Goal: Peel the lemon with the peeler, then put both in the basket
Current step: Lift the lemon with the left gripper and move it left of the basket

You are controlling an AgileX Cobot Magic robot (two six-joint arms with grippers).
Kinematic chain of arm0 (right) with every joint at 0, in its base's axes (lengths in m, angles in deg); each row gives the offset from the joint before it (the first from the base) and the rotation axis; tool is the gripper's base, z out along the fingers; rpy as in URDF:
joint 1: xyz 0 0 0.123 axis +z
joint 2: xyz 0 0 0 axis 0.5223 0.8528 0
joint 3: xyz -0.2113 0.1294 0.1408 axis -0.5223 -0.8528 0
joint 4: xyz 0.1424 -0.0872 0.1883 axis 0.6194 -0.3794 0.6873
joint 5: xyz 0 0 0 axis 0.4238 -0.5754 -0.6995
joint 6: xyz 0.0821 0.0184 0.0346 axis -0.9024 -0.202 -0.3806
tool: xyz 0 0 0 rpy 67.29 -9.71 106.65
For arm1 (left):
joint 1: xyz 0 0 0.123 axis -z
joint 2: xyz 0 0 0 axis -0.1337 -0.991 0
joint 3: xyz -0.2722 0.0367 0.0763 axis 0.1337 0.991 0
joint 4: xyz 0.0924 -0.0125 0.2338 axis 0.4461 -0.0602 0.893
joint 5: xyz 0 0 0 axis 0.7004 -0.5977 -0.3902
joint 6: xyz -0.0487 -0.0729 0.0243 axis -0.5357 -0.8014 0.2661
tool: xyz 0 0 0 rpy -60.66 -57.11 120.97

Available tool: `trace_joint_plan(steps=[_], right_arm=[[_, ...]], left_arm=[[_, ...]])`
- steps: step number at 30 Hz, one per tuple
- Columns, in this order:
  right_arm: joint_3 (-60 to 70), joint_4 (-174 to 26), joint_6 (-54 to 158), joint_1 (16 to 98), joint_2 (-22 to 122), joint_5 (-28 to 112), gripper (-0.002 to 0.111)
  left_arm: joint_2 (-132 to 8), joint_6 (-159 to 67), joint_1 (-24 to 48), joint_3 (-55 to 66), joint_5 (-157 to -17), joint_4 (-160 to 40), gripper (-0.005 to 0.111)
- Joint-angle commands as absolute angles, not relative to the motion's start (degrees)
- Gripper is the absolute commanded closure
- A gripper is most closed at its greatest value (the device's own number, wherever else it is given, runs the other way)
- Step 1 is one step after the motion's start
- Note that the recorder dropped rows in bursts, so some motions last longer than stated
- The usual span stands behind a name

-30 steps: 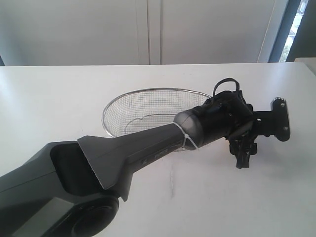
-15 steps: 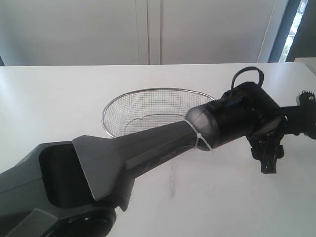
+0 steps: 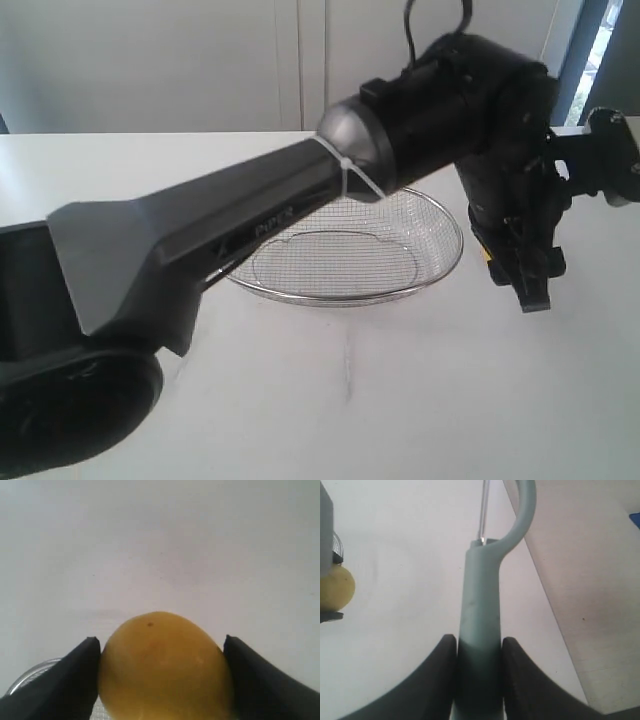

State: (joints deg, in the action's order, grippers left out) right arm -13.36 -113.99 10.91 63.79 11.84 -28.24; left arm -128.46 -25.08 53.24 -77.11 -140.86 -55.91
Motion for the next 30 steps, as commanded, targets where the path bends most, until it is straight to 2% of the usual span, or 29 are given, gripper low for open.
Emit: trace_joint_plan(steps=[1, 6, 10, 19, 25, 30], right_arm=[[-13.01, -115.27, 10.59, 63.41, 11.48, -28.03, 0.108], [-13.01, -115.27, 10.59, 63.41, 11.48, -28.03, 0.108], [-13.01, -115.27, 10.59, 63.41, 11.48, -28.03, 0.108], [-13.01, -115.27, 10.59, 63.41, 11.48, -28.03, 0.108], [-13.01, -114.68, 10.01, 63.41, 11.48, -28.03, 0.108], [-13.01, -111.61, 9.15, 63.41, 11.48, -26.51, 0.108]], left_arm=[[-124.29, -20.63, 51.21, -77.45, -147.95, -61.76, 0.107], [-120.82, -14.39, 47.79, -77.45, -157.01, -71.96, 0.107], [-118.19, -11.16, 44.97, -77.34, -157.28, -80.15, 0.107], [-111.11, -11.17, 42.02, -71.99, -157.28, -81.01, 0.107], [-103.85, -8.07, 39.69, -59.51, -157.28, -81.77, 0.107], [-94.69, -5.25, 36.45, -44.59, -157.28, -83.64, 0.107]])
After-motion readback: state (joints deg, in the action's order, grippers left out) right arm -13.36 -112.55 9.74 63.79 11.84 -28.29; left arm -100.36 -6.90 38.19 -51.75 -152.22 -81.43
